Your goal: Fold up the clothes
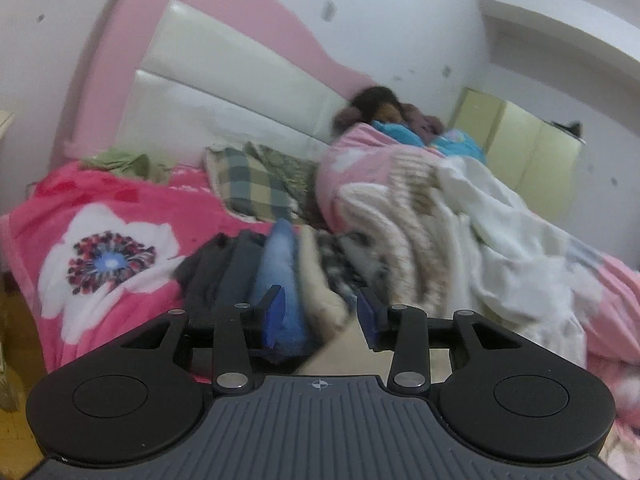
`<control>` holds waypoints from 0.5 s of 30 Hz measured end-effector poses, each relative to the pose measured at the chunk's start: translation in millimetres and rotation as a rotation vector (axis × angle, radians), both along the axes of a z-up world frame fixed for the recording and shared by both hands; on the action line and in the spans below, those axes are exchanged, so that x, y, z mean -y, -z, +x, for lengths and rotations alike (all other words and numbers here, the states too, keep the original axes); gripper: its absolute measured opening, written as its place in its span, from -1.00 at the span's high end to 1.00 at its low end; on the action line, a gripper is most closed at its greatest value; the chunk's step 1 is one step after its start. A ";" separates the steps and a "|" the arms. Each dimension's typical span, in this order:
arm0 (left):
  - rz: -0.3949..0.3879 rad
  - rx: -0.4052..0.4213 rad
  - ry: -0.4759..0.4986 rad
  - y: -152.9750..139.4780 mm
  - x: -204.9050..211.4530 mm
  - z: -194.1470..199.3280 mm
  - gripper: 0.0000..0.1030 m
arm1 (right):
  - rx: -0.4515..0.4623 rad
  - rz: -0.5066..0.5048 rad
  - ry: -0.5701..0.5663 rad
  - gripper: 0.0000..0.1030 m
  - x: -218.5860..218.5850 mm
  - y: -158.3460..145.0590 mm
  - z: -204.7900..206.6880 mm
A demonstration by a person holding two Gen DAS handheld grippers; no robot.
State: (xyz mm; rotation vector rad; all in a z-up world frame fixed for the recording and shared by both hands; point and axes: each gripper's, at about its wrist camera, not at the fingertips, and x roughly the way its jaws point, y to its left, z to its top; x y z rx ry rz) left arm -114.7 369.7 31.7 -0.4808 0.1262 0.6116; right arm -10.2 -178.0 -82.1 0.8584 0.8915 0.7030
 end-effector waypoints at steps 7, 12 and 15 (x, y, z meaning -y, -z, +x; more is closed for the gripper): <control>0.041 -0.091 0.363 -9.2 100.6 27.3 -0.03 | 0.038 -0.004 0.028 0.22 4.0 -7.3 -7.0; 0.120 -0.166 0.665 -2.7 200.9 67.7 -0.07 | 0.103 -0.043 0.109 0.22 39.8 -29.2 -34.9; 0.192 -0.231 0.822 9.0 261.8 90.6 -0.08 | 0.153 -0.085 0.193 0.22 74.3 -46.6 -60.8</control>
